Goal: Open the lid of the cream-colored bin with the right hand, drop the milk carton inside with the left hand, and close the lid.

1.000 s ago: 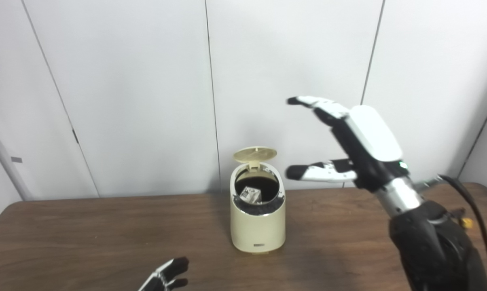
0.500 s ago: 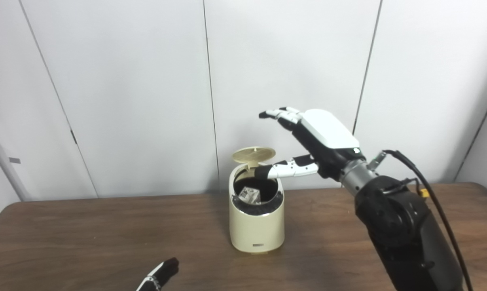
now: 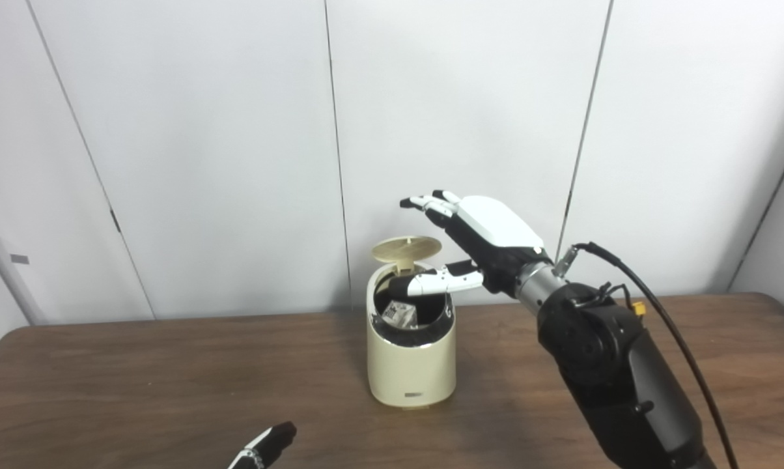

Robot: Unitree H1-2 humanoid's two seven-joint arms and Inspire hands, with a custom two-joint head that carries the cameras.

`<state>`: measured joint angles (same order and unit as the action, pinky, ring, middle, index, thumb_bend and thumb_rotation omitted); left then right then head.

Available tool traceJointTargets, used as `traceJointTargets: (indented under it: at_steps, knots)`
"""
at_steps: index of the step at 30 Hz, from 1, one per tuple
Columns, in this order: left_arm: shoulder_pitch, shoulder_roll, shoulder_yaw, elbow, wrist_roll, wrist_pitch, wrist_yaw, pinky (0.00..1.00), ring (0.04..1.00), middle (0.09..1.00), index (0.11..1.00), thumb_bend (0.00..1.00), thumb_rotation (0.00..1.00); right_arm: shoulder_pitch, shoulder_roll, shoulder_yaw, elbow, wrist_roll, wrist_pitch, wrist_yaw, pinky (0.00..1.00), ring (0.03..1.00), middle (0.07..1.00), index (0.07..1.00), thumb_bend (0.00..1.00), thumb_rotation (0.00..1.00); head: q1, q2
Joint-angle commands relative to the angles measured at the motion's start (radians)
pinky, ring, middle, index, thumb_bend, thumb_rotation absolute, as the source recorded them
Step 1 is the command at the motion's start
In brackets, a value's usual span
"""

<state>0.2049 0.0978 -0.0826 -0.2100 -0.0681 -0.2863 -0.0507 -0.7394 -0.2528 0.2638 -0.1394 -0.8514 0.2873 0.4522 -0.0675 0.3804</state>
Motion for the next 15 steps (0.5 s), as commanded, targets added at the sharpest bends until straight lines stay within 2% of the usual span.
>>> traceJointTargets:
  at_steps: [1,10,15]
  knots:
    - [0.016,-0.031,-0.002,-0.017,0.01,-0.012,0.005,0.95,0.889,0.861,0.855,0.55,0.99,-0.025,-0.002,0.001,-0.02,-0.008,-0.015,-0.036,0.95,0.996,0.946,0.923,0.89,0.9,0.0,0.0]
    - [0.019,-0.032,-0.004,-0.022,0.021,-0.014,0.004,0.91,0.872,0.849,0.851,0.57,0.98,-0.007,0.007,0.024,-0.045,0.002,0.018,0.003,1.0,1.0,0.959,0.928,0.87,0.9,0.01,0.009]
    - [0.017,-0.027,-0.007,-0.023,0.029,-0.017,-0.001,0.9,0.87,0.847,0.853,0.53,1.0,0.021,0.005,0.035,-0.073,0.023,0.008,0.01,1.0,1.0,0.947,0.92,0.87,0.9,0.012,0.014]
